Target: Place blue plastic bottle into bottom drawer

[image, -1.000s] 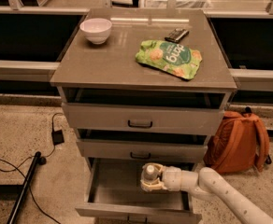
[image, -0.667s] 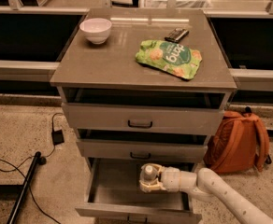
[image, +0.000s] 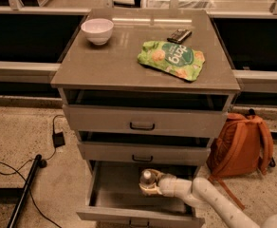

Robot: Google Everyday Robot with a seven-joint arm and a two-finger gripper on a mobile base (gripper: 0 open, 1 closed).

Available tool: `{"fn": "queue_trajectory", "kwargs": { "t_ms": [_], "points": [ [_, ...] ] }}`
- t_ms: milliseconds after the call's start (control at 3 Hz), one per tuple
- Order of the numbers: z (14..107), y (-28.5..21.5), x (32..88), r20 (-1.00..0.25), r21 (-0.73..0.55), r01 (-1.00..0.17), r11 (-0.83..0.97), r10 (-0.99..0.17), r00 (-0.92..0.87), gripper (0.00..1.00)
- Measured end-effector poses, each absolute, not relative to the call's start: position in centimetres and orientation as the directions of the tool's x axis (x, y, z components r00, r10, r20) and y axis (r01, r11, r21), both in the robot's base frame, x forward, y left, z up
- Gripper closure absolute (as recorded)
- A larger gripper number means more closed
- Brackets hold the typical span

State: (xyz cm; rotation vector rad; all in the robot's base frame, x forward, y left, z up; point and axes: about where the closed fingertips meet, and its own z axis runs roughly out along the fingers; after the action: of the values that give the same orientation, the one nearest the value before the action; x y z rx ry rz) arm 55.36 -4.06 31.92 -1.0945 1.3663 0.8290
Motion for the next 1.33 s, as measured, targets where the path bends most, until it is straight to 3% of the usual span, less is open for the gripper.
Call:
{"fn": "queue_trajectory", "kwargs": {
  "t_ms": [333, 1333],
  "points": [
    [29.1, -4.2, 56.2, -0.983, -0.154, -0.937, 0.312, -0.148, 0.112, 0.83],
    [23.7, -4.3, 56.8, -0.994, -0.076, -0.954, 0.289, -0.102, 0.048, 0.13]
  ]
}}
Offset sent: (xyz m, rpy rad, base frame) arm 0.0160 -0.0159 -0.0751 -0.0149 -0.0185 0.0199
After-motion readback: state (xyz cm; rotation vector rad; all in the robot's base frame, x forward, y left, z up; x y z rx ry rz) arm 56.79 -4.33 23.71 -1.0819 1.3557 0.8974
